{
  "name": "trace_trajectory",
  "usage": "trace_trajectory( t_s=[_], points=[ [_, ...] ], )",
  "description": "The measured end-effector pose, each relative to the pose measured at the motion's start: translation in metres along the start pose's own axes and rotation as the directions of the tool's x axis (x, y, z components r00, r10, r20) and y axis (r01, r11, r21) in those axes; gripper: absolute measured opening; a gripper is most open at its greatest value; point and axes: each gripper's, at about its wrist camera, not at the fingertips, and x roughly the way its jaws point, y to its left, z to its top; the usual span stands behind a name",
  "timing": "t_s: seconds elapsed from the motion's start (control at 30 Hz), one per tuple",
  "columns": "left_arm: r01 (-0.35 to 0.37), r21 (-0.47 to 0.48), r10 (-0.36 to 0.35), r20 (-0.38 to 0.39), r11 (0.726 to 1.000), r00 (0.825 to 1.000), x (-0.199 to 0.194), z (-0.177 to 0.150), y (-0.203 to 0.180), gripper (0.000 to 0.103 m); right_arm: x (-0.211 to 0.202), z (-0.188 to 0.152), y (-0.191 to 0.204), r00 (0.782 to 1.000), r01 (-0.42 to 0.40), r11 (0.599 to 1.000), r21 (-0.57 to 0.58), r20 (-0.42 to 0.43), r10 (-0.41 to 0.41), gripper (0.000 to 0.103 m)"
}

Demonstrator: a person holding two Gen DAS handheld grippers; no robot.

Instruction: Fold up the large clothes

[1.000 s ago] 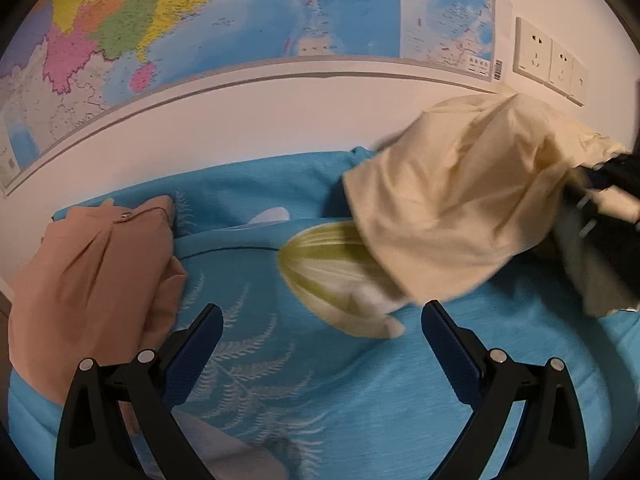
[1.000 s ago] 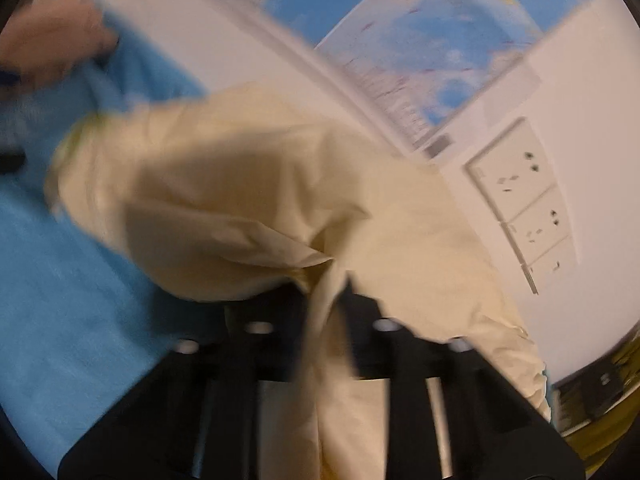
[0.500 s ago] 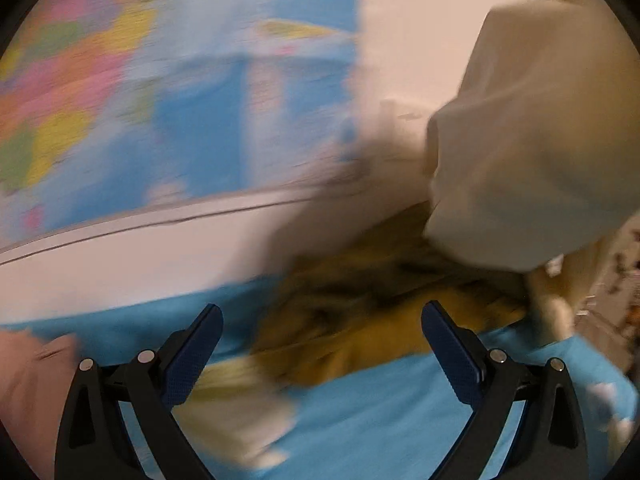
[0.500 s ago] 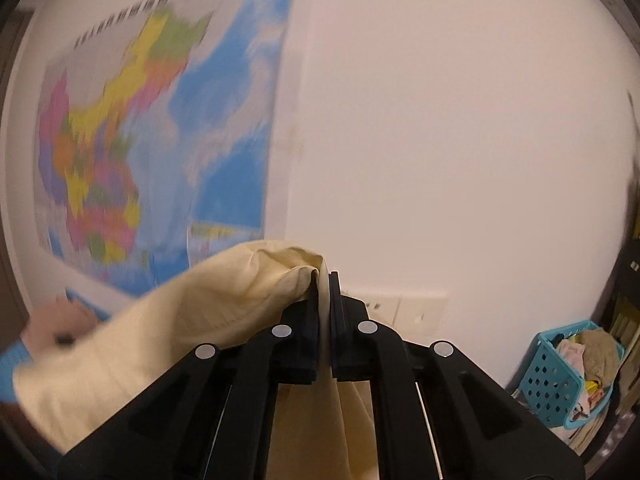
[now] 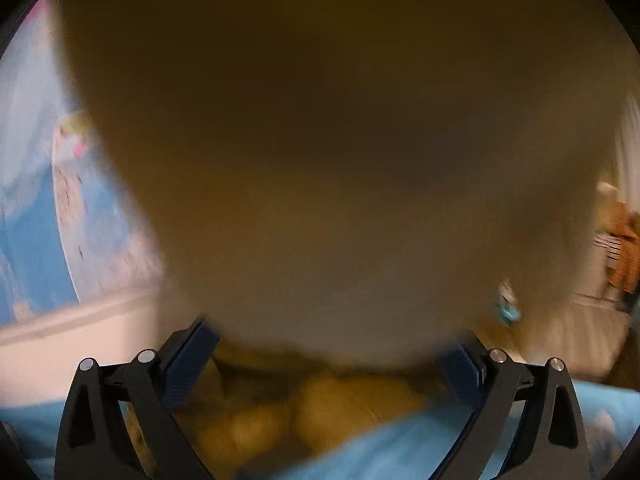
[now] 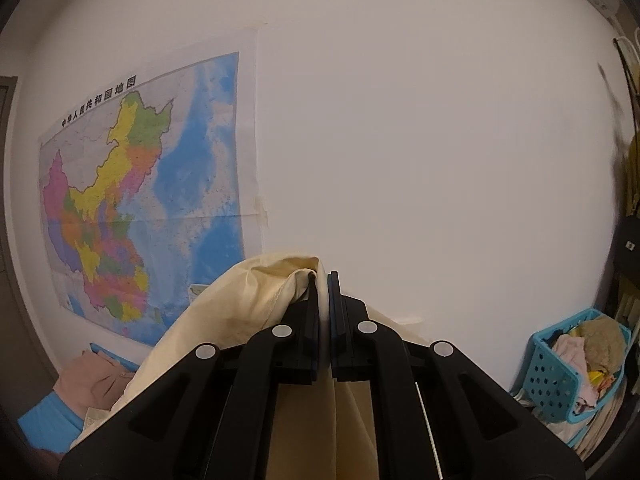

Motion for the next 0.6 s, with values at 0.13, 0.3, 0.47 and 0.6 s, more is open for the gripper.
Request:
trace_trajectory(
  t_s=[0.13,0.3,0.47,0.6],
  points=[
    [0.015,-0.061,-0.017,-0.034,0.998,0.999,0.022,0.029,0.018,0.002,-0.018,0.002,-0.012,1.0,0.023,1.0,0.016,0.003,-0.023,0.004],
    [0.03,-0.079,-0.019,0.134,0.996,0.991,-0.023,0.096,0.027,0.001,-0.078,0.034,-0.017,0.993,0.046,0.999,0.026,0.108,-0.048,0.004],
    [0.019,-0.091,0.015,0.358,0.996,0.934,-0.124,0.169,0.039,0.001,-0.162,0.071,-0.001,0.971,0.041,0.999,-0.008,0.236,-0.038,0.004],
    [-0.018,-0.088,0.054,0.425,0.996,0.904,-0.211,0.193,0.058,0.001,-0.215,0.081,0.007,0.958,-0.003,1.0,-0.012,0.287,0.006,0.004]
  ],
)
